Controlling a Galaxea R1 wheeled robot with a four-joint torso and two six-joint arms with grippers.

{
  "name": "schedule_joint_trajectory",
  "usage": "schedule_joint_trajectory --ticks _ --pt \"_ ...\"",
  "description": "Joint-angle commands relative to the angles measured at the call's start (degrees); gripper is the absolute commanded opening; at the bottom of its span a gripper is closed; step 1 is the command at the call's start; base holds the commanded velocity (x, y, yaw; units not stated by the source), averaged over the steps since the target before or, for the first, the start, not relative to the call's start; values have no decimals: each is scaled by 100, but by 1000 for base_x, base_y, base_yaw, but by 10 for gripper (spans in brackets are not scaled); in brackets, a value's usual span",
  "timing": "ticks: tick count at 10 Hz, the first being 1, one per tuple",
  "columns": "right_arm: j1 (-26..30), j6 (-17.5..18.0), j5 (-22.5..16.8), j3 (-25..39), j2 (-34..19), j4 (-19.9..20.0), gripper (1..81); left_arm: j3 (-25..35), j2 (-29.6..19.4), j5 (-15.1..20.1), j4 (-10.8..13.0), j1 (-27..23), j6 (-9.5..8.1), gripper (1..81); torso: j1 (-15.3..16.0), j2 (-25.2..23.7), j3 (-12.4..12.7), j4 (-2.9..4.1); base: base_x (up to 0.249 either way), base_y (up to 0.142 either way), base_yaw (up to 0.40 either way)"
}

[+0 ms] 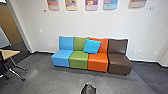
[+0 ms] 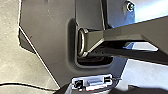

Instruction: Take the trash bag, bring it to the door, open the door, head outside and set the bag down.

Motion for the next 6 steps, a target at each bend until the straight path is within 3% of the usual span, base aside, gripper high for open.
schedule_joint_trajectory --ticks 1,6 --pt "183 -21 -410 30 -28 -31 811 50 -15 380 48 -106 17 811 0 0 0 0 139 -68 0" --pt "175 -21 -410 30 -20 -22 811 50 -33 380 48 -106 17 811 0 0 0 0 139 -67 0"
